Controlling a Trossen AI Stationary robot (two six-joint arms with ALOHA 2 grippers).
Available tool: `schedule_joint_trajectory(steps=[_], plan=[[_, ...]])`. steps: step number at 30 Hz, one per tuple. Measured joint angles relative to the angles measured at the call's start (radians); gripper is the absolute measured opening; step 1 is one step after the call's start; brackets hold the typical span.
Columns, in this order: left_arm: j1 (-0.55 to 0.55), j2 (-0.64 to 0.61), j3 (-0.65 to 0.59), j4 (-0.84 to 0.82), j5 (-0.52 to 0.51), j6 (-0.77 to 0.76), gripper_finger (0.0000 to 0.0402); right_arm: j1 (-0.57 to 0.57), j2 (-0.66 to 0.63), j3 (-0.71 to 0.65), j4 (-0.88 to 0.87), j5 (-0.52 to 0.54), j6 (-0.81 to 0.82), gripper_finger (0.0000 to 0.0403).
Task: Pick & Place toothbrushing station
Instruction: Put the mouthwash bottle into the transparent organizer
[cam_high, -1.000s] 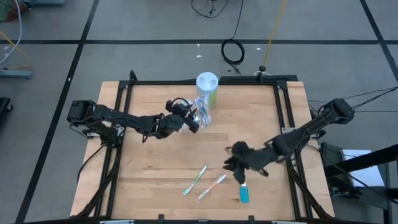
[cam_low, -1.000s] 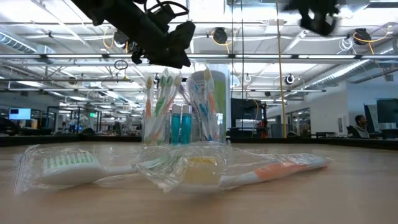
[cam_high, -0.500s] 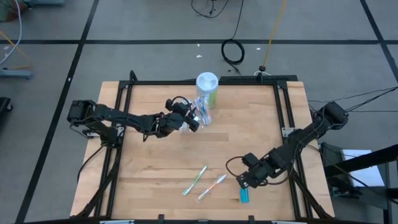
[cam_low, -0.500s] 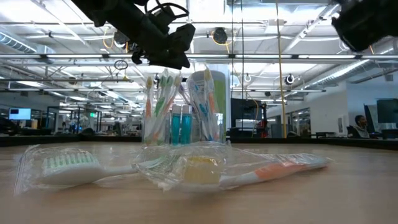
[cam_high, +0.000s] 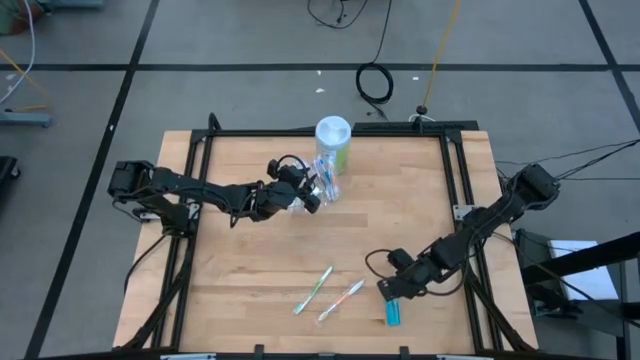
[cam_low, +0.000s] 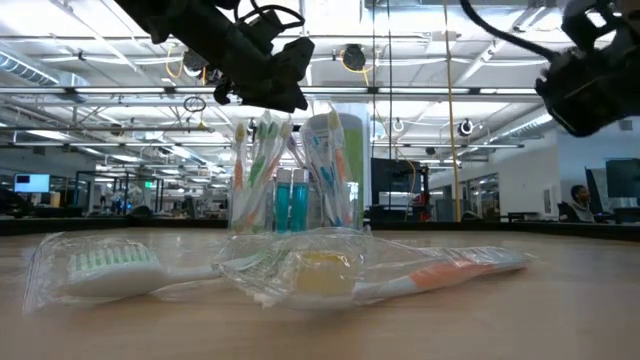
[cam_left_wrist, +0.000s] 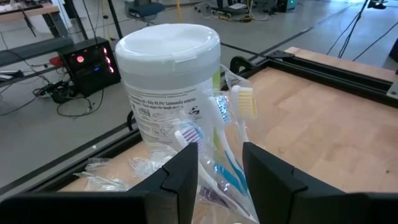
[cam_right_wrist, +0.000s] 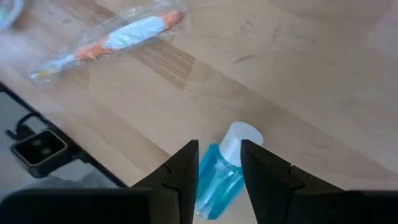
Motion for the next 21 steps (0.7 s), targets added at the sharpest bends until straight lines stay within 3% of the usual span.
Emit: schedule_joint_trajectory(steps=[6,15,21], plan=[[0.0,0.0,0.0,-0.001,0.0,0.0,0.0134,0.004,-0.003,-0.068,0.028,-0.001,-0.012,0.011],[0.0,0.0,0.0,-0.001,0.001,-0.001,0.0134,-0.03,-0.036,-0.071,0.023,0.108,-0.354,0.0109],[0.0,0.0,0.0,0.0,0.001,-0.006,0.0134,-0.074,-0.035,-0.071,0.042,0.105,-0.416,0.0118]])
